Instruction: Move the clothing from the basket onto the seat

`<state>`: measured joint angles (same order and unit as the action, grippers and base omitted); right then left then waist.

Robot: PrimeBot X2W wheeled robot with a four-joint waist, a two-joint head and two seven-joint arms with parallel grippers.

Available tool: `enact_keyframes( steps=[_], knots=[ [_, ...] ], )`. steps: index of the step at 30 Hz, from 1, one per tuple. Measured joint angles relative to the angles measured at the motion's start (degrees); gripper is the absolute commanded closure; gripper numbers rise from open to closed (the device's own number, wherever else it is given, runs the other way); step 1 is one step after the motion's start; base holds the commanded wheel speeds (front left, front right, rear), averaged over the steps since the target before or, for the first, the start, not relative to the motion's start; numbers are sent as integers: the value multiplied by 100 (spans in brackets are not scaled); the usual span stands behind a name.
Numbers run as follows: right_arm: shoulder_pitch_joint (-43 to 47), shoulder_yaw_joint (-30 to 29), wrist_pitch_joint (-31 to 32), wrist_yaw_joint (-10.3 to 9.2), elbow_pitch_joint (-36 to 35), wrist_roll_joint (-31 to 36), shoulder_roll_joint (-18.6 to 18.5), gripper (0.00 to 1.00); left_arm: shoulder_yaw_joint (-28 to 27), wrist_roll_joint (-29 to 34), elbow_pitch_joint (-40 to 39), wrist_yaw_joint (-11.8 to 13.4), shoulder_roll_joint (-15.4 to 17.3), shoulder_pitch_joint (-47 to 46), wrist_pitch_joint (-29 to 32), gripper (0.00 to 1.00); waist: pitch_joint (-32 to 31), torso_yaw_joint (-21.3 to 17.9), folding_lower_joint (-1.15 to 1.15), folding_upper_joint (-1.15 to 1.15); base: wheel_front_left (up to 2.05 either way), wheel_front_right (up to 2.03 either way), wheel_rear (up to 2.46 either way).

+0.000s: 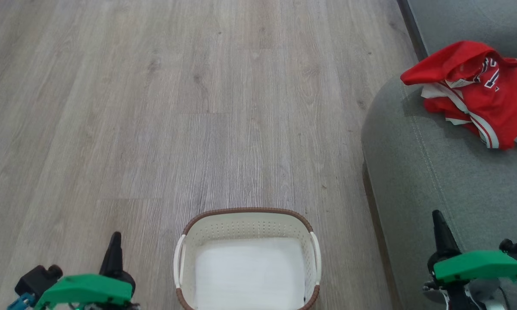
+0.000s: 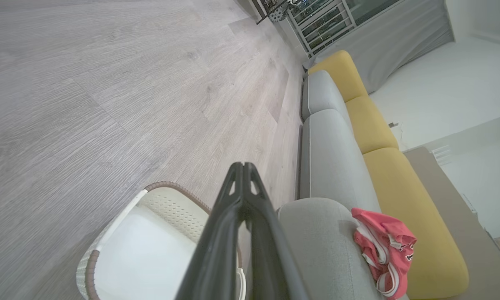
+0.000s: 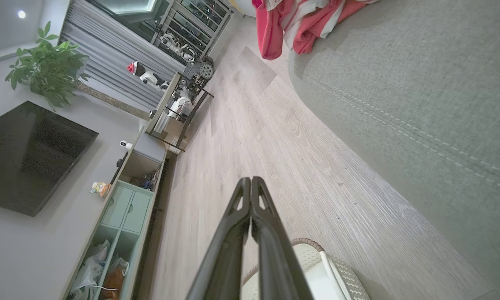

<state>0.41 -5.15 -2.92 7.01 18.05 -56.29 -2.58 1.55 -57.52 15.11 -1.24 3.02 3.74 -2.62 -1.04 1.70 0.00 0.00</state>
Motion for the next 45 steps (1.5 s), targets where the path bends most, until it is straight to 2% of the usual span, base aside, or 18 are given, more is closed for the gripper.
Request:
enact_keyframes(
  steps=[45],
  knots=[
    [-247,-188,705,0,-140,-2816,1,100,-453,-2736,43,-443,-37,-519,714,100,98,-137,0,0,0,0,0]
  ],
)
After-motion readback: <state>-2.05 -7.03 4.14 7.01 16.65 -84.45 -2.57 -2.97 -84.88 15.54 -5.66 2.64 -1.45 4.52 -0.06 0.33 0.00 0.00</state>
